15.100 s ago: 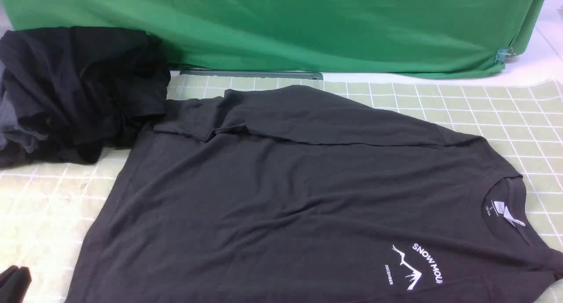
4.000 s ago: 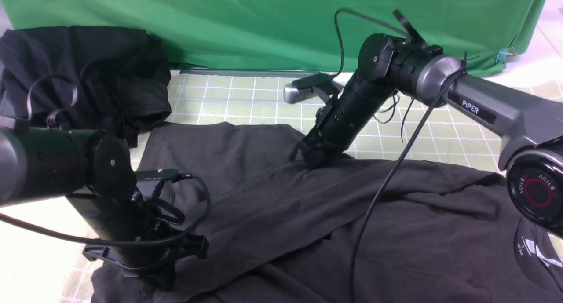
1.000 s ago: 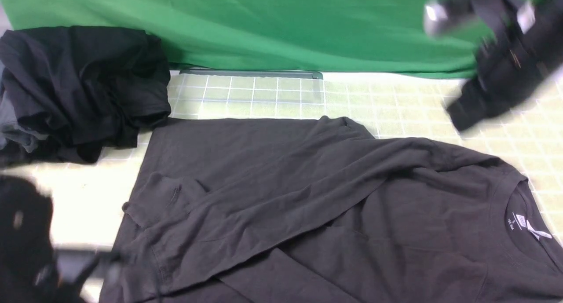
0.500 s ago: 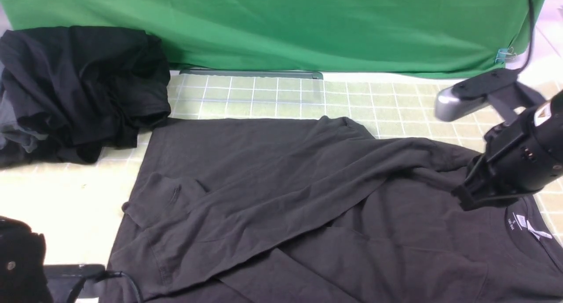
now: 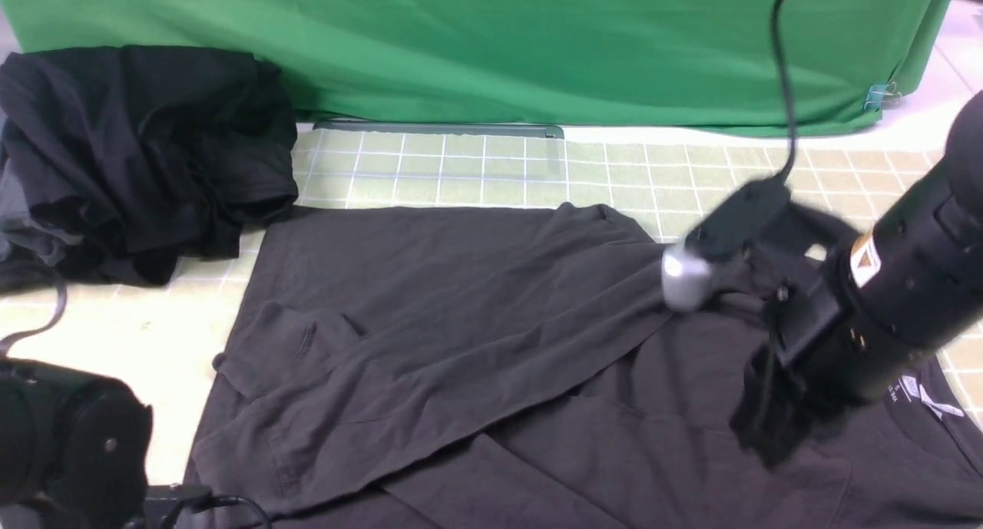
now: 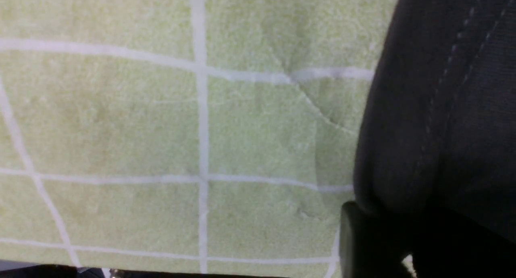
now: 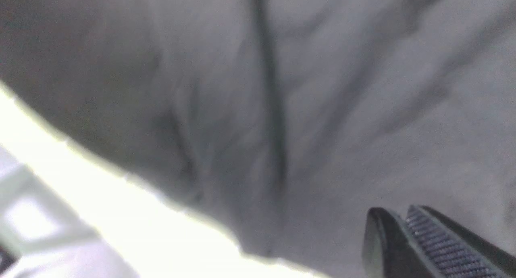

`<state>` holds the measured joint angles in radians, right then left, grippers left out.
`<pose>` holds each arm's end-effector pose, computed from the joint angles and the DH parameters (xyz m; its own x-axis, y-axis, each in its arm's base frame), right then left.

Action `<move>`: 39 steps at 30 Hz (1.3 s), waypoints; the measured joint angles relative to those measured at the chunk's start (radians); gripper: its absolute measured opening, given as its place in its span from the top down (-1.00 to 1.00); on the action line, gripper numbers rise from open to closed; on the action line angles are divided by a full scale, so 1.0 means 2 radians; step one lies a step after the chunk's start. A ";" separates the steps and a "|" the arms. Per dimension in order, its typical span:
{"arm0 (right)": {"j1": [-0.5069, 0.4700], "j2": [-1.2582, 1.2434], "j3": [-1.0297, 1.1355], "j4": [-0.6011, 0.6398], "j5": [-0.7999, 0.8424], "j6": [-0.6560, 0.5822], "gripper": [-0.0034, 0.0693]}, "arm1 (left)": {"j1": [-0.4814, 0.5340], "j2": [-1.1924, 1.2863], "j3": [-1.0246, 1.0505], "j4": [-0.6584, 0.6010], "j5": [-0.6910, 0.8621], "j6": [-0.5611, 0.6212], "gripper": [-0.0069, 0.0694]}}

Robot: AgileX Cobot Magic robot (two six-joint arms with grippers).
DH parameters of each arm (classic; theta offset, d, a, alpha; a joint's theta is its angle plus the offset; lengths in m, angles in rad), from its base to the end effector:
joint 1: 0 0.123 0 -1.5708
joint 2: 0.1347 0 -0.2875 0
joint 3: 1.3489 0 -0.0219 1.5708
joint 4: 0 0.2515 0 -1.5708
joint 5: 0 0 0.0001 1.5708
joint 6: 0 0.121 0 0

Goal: Fold a long-sleeved shirt over a green coffee tablecloth.
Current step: 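Grasp the near edge of the shirt at its hem and shoulder corners, then fold the black garment in half by bringing its near edge over to the far edge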

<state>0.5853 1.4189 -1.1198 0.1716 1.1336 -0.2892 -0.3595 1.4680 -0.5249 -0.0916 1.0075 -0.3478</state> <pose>0.2171 0.1663 0.2626 -0.6693 -0.6976 -0.2559 -0.7358 0.6700 0.0980 0.1426 -0.0636 0.1192 -0.9547 -0.0528 0.2930 -0.0422 0.9982 0.0424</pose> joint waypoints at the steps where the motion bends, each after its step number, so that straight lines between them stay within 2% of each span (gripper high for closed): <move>1: 0.007 0.000 0.000 0.000 0.012 -0.001 0.74 | 0.000 0.001 0.000 0.000 0.000 0.002 0.55; 4: 0.032 -0.001 0.009 0.000 0.031 0.002 0.73 | 0.000 -0.001 0.000 0.013 0.004 0.002 0.75; 8: 0.087 -0.002 0.052 0.000 0.028 0.021 0.59 | 0.000 -0.035 0.000 0.037 0.020 0.001 0.78; 11: 0.141 -0.002 0.102 0.000 -0.020 0.039 0.24 | 0.000 -0.092 -0.002 0.039 0.039 0.000 0.78; 12: 0.147 -0.002 0.108 0.000 -0.029 0.040 0.21 | 0.000 -0.095 -0.002 0.039 0.039 0.000 0.78; 15: 0.184 -0.002 0.154 0.000 -0.093 0.043 -0.19 | 0.000 -0.139 -0.008 0.046 0.059 0.000 0.78; 16: 0.194 -0.003 0.175 -0.001 -0.132 0.045 -0.38 | 0.000 -0.156 -0.009 0.046 0.067 0.000 0.78; 18: 0.198 -0.003 0.198 -0.009 -0.173 0.061 -0.51 | 0.000 -0.174 -0.009 0.049 0.081 0.000 0.78; 22: 0.199 0.007 0.230 -0.059 -0.226 0.122 -0.58 | 0.000 -0.185 -0.010 0.055 0.091 -0.002 0.78; 26: 0.199 0.040 0.233 -0.073 -0.237 0.139 -0.57 | 0.000 -0.185 -0.013 0.055 0.093 -0.002 0.78; 29: 0.199 0.058 0.233 -0.078 -0.238 0.140 -0.51 | 0.000 -0.185 -0.019 0.056 0.096 -0.002 0.78; 32: 0.200 0.063 0.229 -0.093 -0.233 0.149 -0.09 | 0.000 -0.187 -0.031 0.053 0.098 -0.002 0.78; 33: 0.201 0.061 0.228 -0.101 -0.229 0.150 0.23 | 0.000 -0.193 -0.035 0.050 0.098 -0.002 0.78; 35: 0.206 0.055 0.229 -0.099 -0.214 0.151 0.62 | 0.000 -0.203 -0.039 0.042 0.098 -0.002 0.78; 36: 0.211 0.046 0.231 -0.094 -0.201 0.151 0.76 | 0.000 -0.213 -0.043 0.041 0.099 -0.002 0.78; 39: 0.212 0.011 0.232 -0.090 -0.183 0.155 0.82 | 0.000 -0.233 -0.069 0.054 0.103 -0.013 0.78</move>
<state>1.0100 1.4408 -0.6551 -0.0086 0.7686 0.0215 -0.3595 1.0020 -0.6629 0.0163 1.2141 -0.3736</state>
